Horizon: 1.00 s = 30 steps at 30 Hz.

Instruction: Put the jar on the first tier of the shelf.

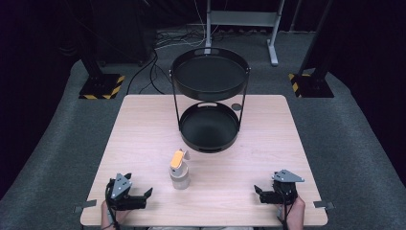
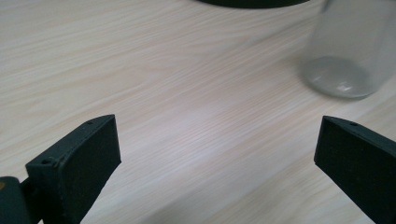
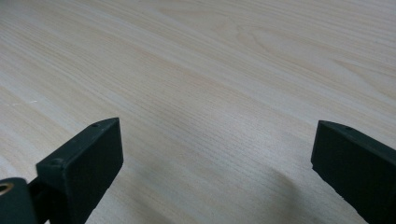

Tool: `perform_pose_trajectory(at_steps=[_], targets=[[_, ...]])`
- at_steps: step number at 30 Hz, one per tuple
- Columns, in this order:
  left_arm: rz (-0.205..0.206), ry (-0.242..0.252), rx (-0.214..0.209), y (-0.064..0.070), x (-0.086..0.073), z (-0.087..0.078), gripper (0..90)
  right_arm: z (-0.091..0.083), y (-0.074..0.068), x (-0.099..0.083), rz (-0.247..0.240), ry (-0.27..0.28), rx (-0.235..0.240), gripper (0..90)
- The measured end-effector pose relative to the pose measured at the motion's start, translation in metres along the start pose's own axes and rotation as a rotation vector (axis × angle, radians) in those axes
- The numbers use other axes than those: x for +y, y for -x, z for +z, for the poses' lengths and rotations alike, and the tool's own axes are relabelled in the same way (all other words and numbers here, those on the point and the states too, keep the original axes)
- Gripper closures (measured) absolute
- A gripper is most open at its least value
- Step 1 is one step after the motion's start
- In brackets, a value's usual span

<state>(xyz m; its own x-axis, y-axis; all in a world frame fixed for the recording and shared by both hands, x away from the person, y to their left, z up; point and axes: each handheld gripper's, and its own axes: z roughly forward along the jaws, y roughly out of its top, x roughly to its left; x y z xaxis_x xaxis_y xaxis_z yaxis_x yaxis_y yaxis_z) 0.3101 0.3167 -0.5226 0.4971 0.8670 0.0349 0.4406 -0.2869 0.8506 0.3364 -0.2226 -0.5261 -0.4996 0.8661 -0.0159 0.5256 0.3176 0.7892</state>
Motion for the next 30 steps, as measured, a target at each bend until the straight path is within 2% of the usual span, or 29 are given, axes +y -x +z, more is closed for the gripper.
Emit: perform_pose_trajectory(at_steps=[2, 3, 8, 17, 30], targets=[[-0.003, -0.013, -0.007, -0.002, -0.002, 0.000, 0.0, 0.000, 0.000, 0.000, 0.003, 0.002, -0.002, 1.8], [0.003, -0.036, -0.004, -0.004, -0.003, 0.001, 0.0, 0.000, 0.000, 0.000, 0.003, 0.002, -0.001, 1.8], [0.016, -0.051, -0.014, -0.002, -0.003, 0.003, 0.0, 0.001, 0.000, 0.000, -0.001, -0.005, 0.001, 1.8], [-0.004, -0.042, -0.020, 0.001, 0.001, 0.001, 0.0, 0.000, 0.001, 0.000, 0.004, -0.005, 0.004, 1.8], [0.017, -0.018, -0.035, 0.014, 0.008, -0.004, 0.0, 0.000, 0.001, 0.000, -0.003, -0.005, 0.017, 1.8]])
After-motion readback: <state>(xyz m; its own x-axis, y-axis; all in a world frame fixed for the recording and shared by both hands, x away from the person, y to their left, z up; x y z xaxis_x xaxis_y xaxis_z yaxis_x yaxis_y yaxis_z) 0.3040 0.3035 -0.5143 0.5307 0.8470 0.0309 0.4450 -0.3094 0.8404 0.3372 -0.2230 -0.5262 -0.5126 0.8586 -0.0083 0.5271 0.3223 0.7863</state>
